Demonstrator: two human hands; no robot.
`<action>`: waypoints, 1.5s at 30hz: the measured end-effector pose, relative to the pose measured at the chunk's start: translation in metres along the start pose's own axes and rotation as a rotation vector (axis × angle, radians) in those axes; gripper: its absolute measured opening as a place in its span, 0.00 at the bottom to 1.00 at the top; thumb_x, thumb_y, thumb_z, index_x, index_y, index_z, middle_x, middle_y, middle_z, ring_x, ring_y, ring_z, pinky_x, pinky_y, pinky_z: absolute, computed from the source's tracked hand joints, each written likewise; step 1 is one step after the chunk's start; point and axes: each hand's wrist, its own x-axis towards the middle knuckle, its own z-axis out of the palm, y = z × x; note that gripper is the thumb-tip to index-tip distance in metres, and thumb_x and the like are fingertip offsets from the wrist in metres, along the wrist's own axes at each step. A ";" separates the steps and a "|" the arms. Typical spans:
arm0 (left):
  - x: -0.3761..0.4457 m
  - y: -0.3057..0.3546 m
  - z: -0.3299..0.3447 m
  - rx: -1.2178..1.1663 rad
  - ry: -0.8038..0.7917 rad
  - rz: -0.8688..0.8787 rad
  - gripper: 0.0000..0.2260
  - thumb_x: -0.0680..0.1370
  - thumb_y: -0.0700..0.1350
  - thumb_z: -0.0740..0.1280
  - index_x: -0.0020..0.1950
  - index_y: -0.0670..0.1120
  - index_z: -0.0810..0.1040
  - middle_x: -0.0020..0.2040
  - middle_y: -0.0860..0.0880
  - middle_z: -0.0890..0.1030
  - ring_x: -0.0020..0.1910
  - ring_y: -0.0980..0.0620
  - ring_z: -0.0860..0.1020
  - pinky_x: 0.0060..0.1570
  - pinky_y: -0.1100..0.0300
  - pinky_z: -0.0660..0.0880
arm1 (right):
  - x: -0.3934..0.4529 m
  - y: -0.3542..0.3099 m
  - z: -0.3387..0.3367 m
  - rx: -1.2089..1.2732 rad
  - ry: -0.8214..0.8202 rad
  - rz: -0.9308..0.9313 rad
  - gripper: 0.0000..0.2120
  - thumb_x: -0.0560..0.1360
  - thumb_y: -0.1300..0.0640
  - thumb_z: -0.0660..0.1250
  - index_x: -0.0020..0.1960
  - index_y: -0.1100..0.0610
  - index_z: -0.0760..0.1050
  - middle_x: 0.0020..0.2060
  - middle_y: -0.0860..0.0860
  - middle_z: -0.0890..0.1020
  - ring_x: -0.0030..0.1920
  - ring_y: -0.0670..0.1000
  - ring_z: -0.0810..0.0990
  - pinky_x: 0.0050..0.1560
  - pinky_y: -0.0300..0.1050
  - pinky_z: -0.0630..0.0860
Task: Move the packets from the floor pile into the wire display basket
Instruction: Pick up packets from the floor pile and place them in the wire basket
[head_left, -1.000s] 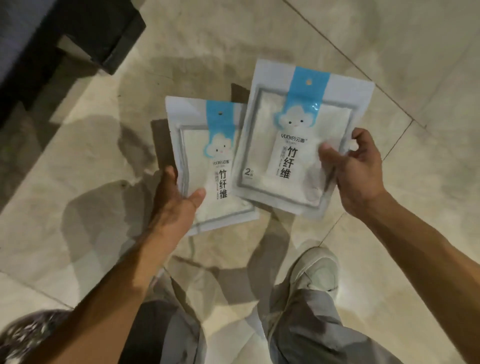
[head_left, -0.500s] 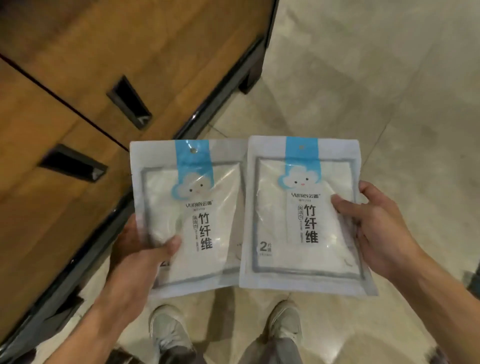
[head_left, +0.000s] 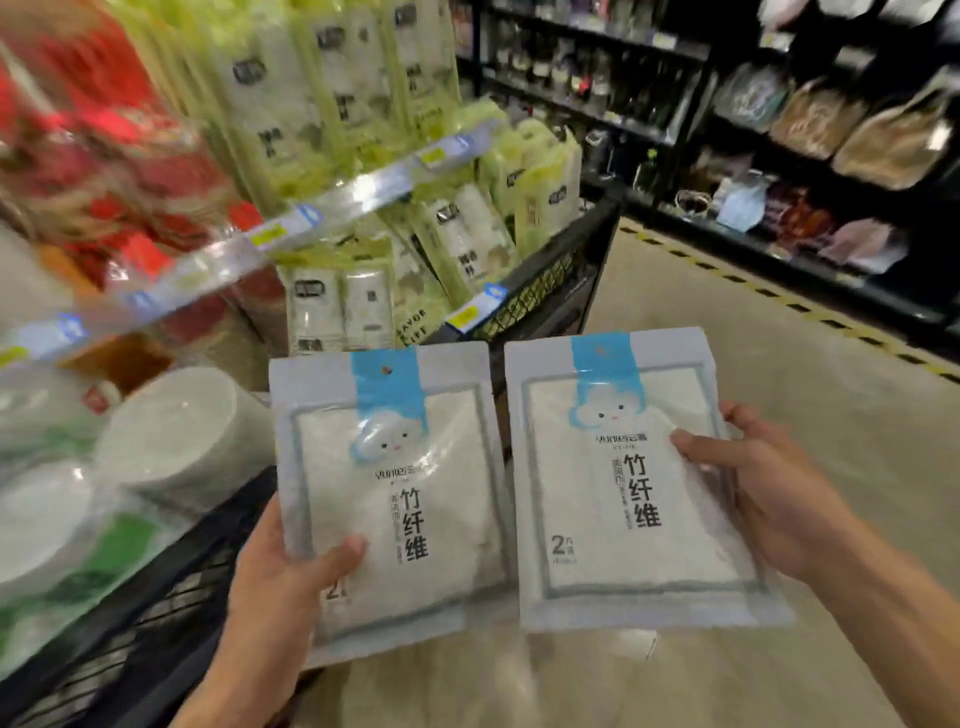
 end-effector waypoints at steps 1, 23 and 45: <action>-0.011 0.023 -0.015 -0.001 0.018 0.023 0.26 0.66 0.28 0.76 0.60 0.48 0.80 0.52 0.43 0.87 0.53 0.38 0.84 0.57 0.41 0.78 | -0.015 -0.021 0.016 0.005 -0.031 -0.017 0.15 0.76 0.67 0.71 0.61 0.58 0.75 0.52 0.61 0.87 0.50 0.63 0.87 0.44 0.58 0.86; -0.337 0.233 -0.197 -0.303 0.804 0.470 0.29 0.64 0.34 0.74 0.65 0.46 0.77 0.56 0.42 0.86 0.53 0.39 0.85 0.43 0.47 0.84 | -0.257 -0.194 0.298 -0.153 -1.019 -0.393 0.14 0.75 0.71 0.70 0.58 0.60 0.78 0.46 0.58 0.88 0.41 0.55 0.88 0.40 0.49 0.85; -0.785 0.098 -0.269 -0.390 1.516 0.401 0.29 0.61 0.33 0.77 0.61 0.43 0.77 0.52 0.42 0.87 0.47 0.39 0.86 0.38 0.50 0.84 | -0.643 0.046 0.359 -0.336 -1.663 -0.182 0.16 0.76 0.68 0.72 0.62 0.58 0.76 0.47 0.61 0.87 0.46 0.64 0.87 0.45 0.59 0.85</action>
